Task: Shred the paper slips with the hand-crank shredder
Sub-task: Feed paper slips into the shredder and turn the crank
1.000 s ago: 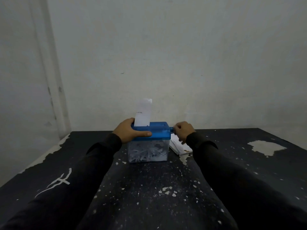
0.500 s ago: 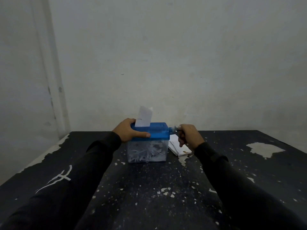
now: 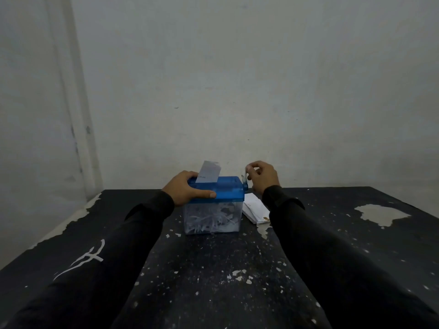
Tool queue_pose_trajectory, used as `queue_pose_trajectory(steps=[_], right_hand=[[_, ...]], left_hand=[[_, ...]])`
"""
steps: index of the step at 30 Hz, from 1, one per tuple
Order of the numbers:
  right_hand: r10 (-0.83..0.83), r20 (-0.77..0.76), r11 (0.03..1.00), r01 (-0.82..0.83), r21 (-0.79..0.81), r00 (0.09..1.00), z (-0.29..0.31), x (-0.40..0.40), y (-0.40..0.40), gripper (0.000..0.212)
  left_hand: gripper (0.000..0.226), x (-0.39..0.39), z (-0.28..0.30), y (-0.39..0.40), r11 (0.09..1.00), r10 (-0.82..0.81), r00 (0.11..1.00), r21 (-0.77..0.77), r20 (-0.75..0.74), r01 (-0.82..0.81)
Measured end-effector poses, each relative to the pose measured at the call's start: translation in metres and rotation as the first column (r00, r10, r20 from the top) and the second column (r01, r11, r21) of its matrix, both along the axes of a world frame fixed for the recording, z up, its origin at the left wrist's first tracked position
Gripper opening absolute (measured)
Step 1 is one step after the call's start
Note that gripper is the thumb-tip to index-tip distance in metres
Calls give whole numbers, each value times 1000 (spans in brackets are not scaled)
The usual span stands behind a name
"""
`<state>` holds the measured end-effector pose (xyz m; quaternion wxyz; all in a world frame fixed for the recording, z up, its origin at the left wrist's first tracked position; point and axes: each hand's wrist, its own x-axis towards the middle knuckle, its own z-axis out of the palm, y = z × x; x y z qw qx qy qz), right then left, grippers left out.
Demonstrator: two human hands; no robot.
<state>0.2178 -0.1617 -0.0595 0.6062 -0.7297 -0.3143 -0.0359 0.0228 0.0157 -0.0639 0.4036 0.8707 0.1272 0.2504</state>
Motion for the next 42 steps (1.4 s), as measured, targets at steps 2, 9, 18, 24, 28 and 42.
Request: queue_pose_trajectory(steps=[2,9,18,24,28,42], right_hand=[[9,-6,999,-9,-48,1000,-5,3,0,16],[41,68,975,-25,-219,997,4,13,-6,15],[72,32,869,-47,-492,997,-26,3,-14,25],[129,45,855,-88,-511,991,-50,0,-30,42],[111,47,952,-93,-290,993,-65,-10,-37,45],[217,6,974,-217,68,976,-5,-12,-23,33]], left_hand=[[84,0,0,-1,1000,-6,1000,0,2,6],[78,-1,1,-3,1000,-1,1000,12,-3,1],[61,-1,1,-3,1000,22,999,17,-26,-21],[74,-2,5,-8,1000,11,1000,18,-28,-10],[80,-2,6,-7,1000,15,999,13,-49,-14],[105,1,2,-2,993,109,992,57,-67,-105]])
